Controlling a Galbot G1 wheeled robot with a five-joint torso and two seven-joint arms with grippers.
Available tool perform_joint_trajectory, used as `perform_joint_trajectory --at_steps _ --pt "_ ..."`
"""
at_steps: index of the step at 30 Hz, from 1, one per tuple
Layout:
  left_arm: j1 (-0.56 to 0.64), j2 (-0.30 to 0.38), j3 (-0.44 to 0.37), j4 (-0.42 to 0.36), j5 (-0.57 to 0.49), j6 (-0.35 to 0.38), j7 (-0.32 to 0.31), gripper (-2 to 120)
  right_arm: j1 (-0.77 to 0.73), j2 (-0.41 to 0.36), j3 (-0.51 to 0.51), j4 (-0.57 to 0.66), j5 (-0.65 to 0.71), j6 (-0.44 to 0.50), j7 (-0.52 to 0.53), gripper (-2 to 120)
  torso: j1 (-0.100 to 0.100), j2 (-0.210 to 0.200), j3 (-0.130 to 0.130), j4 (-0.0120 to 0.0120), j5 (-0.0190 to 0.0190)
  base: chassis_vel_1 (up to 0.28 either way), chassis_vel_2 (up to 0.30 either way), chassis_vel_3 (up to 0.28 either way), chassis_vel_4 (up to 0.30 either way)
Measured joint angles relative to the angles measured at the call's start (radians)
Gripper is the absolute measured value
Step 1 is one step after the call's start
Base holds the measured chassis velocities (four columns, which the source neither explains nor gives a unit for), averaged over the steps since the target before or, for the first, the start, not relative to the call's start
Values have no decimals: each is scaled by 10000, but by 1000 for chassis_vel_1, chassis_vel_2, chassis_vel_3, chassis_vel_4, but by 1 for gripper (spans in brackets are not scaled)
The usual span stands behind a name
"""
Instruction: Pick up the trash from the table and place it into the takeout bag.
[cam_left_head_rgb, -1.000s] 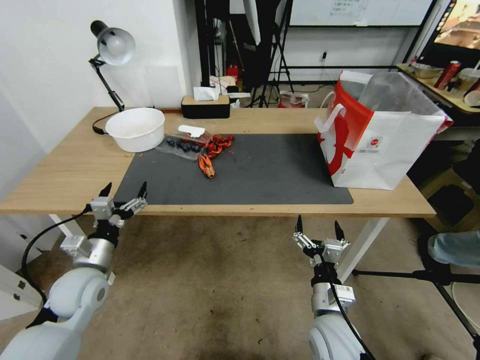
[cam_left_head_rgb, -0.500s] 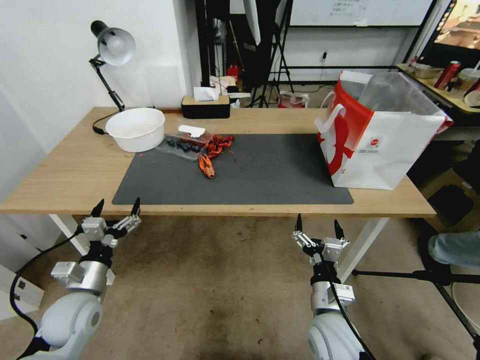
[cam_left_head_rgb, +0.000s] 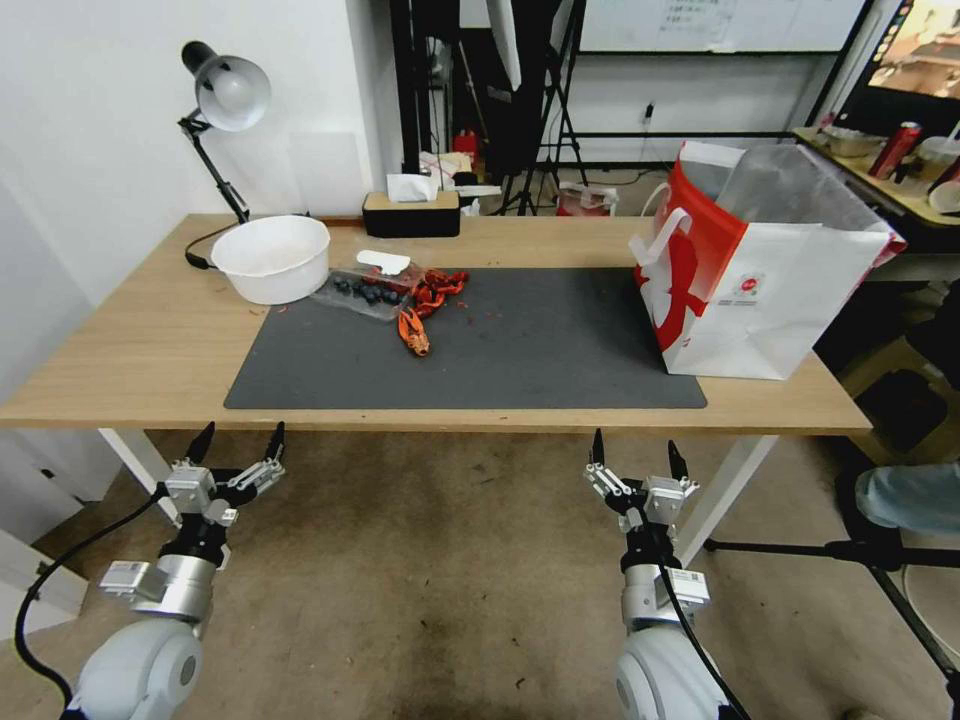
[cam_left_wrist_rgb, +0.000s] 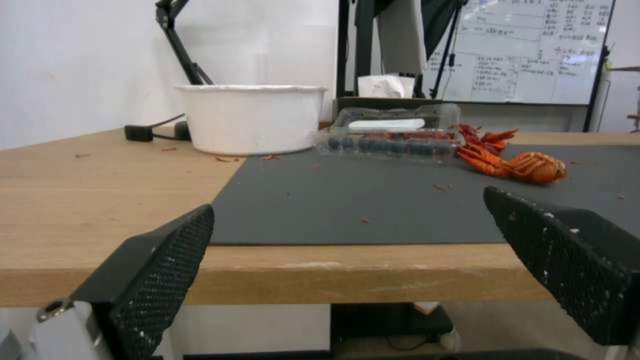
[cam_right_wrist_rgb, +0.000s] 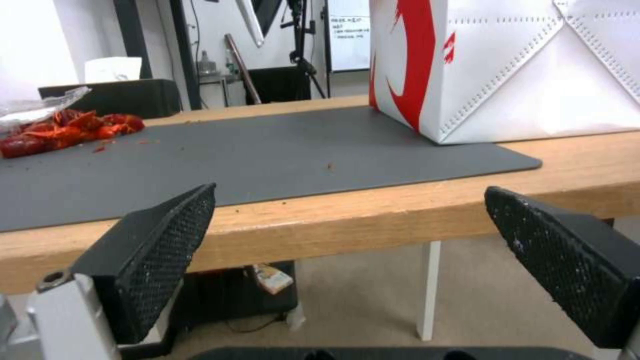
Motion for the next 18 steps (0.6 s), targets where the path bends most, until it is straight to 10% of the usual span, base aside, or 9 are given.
perform_joint_trajectory --at_steps 18 --pt "-25 16 38 14 14 22 -12 100 -1 5 0 -17 -17 14 1 100 0 0 0 1 1 0 0 0 0"
